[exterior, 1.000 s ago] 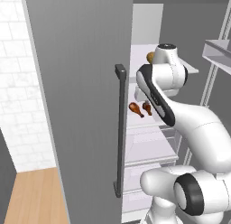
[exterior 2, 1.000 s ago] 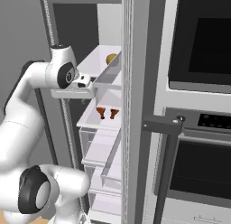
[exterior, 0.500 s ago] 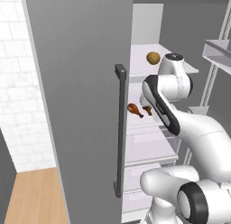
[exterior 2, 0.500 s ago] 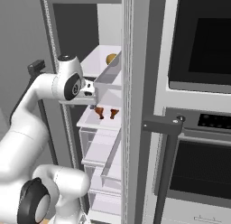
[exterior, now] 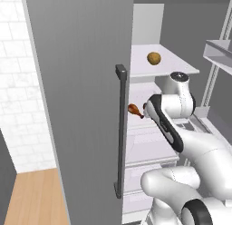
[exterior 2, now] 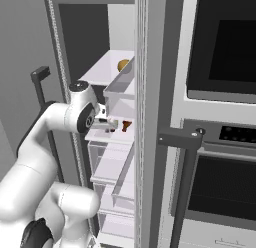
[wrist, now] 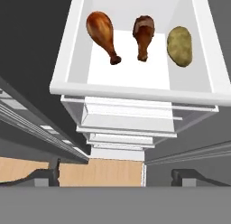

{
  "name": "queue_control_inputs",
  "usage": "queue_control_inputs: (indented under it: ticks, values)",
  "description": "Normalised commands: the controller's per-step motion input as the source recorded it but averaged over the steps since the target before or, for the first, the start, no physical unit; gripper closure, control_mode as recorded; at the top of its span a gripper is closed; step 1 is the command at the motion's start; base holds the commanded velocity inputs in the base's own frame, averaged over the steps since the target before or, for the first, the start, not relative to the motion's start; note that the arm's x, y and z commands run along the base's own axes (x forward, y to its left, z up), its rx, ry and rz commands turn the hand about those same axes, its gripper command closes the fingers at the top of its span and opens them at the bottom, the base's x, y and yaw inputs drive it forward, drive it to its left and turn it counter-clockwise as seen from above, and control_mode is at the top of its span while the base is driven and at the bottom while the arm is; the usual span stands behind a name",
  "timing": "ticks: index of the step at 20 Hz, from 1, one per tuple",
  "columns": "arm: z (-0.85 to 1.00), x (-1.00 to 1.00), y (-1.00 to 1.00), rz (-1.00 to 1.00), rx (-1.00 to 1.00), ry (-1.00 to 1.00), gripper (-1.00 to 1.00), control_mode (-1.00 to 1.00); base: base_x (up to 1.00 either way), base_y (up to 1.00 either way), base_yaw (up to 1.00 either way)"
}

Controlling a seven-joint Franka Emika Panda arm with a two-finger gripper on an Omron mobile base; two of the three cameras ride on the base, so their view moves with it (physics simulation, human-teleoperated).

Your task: Place one potato and one chicken drumstick in each tupperware on the nearby counter, to pack two identical lunches.

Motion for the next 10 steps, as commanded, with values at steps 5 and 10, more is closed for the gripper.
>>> queue_control_inputs:
  ticks: [5,10]
  values:
    - [-0.28,0.18,-0.20,0.00,0.00,-0.09,-1.00,-1.00,0.00,0.00,0.00]
    - [-0.28,0.47,-0.17,0.00,0.00,-0.01,-1.00,-1.00,0.00,0.00,0.00]
